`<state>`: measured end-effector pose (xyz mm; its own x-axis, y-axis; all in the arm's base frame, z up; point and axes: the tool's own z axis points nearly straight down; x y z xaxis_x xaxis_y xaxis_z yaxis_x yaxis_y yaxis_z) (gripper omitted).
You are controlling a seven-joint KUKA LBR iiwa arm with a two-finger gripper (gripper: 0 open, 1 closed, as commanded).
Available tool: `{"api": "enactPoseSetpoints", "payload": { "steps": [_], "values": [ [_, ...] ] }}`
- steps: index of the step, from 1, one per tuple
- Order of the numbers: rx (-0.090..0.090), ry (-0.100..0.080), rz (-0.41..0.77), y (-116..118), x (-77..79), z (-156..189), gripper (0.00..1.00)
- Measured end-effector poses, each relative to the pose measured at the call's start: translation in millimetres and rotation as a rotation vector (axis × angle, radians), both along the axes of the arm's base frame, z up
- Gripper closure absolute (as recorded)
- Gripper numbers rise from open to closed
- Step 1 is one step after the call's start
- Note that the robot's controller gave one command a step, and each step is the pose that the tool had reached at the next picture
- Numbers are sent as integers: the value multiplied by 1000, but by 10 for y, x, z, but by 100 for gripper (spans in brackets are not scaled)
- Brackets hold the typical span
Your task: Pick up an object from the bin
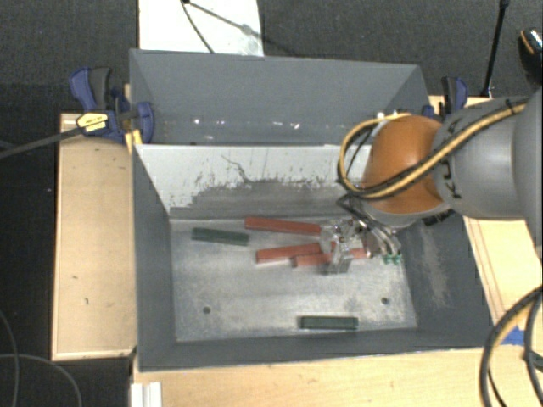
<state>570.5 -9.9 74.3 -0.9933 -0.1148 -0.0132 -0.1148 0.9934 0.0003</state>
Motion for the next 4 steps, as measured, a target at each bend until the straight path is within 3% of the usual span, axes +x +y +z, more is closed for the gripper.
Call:
{"api": "enactPoseSetpoints", "payload": {
  "steps": [1,2,3,4],
  "values": [
    [-5,3,131,-412,-336,1518,100],
    [-3,11,133,-398,-342,1470,0],
    [-1,14,229,-60,98,-78,0],
    [-2,6,228,-64,124,-10,100]
  ]
}}
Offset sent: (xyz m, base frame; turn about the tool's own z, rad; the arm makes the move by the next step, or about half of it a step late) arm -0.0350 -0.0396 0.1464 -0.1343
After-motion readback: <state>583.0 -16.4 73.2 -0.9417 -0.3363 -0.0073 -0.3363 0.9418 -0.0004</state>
